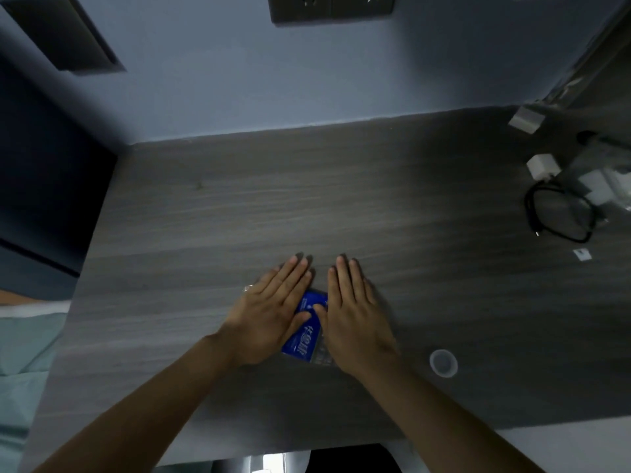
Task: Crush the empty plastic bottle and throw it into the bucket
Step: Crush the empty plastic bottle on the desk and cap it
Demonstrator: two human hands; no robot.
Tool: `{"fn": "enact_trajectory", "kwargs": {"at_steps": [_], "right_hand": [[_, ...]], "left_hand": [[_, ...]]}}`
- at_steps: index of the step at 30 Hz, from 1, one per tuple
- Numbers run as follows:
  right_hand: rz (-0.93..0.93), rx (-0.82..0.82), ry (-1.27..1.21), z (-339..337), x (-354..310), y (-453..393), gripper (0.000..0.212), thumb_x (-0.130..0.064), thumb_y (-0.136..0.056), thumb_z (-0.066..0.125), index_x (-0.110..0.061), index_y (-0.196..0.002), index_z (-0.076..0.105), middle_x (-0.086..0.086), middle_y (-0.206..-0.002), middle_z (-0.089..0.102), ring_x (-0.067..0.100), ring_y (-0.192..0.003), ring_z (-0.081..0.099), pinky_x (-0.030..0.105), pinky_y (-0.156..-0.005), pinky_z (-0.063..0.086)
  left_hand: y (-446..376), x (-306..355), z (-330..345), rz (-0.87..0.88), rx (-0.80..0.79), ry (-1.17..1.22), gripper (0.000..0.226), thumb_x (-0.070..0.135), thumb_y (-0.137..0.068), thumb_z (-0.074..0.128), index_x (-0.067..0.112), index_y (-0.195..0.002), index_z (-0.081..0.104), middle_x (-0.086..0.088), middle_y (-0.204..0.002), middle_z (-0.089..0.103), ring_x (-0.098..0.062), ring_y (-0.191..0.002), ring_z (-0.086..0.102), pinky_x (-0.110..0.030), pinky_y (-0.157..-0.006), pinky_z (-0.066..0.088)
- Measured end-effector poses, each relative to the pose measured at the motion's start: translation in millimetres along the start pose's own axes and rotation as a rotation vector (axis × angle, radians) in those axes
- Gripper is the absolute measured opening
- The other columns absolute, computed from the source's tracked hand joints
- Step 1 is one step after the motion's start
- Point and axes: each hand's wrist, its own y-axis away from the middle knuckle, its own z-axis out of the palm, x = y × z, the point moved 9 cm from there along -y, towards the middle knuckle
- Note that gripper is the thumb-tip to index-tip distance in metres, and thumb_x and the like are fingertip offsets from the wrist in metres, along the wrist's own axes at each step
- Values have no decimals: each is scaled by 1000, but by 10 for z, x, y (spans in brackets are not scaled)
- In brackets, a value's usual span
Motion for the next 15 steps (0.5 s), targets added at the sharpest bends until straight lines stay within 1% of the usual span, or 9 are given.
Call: {"fn": "enact_trajectory", "kwargs": {"at_steps": [1,3,4,6,7,9,10,13,15], "right_hand": [[-2,1,3,13,-5,3,62,-43,-95,8,-5,-135,-20,15,-154,-17,30,-143,-16,41,-117,-3],[-1,6,4,26,0,-19,60,-43,-95,9,-6,-133,-21,15,-154,-16,31,-143,-16,42,-118,-2],[3,5,-1,25,-6,-13,61,-42,-95,9,-6,-133,-21,16,-154,-16,31,-143,-15,42,-118,-1],[12,17,-12,-2,-12,-2,61,-42,-95,11,-6,-132,-22,16,-152,-20,30,-142,-16,42,-118,-1],[13,23,-18,-16,-13,3,61,-43,-95,11,-6,-131,-23,16,-150,-23,30,-142,-17,41,-118,-2],[14,32,-26,-25,-3,11,61,-43,-95,11,-6,-130,-23,15,-143,-29,28,-139,-22,39,-117,-4],[13,40,-24,-26,1,8,62,-43,-95,11,-5,-130,-23,15,-141,-29,27,-138,-23,39,-116,-5],[3,52,-31,-35,-9,16,61,-42,-96,12,-4,-130,-22,14,-142,-28,28,-141,-18,38,-114,-7],[-1,56,-48,-43,-9,21,60,-41,-96,10,-4,-134,-19,14,-147,-23,27,-143,-13,36,-111,-10]], "left_hand": [[15,2,-9,-14,10,-18,60,45,-94,1,8,-137,22,-12,-146,29,-22,-137,22,-40,-118,15],[7,2,-37,-52,29,-25,60,43,-95,1,8,-134,29,-12,-142,35,-22,-133,29,-39,-115,22],[17,11,-48,-56,28,-32,60,44,-94,1,8,-135,26,-12,-144,31,-22,-135,26,-43,-113,21],[14,21,-37,-38,-3,19,63,49,-92,3,10,-140,16,-9,-150,18,-22,-141,16,-48,-112,9],[11,10,-73,-41,2,61,64,50,-91,9,12,-141,21,-7,-152,25,-23,-142,22,-46,-114,12],[16,-22,-145,-49,16,200,61,51,-88,23,15,-132,45,-5,-138,52,-24,-127,49,-39,-108,39],[16,-48,-164,-65,11,271,59,53,-86,26,17,-127,49,-4,-129,55,-22,-119,52,-36,-101,45],[-39,-75,-179,-67,-40,326,52,55,-85,40,18,-121,51,-5,-123,55,-20,-113,49,-34,-96,42],[-101,-89,-188,-73,-101,328,46,51,-85,48,18,-116,52,-6,-120,60,-22,-108,56,-34,-93,44]]}}
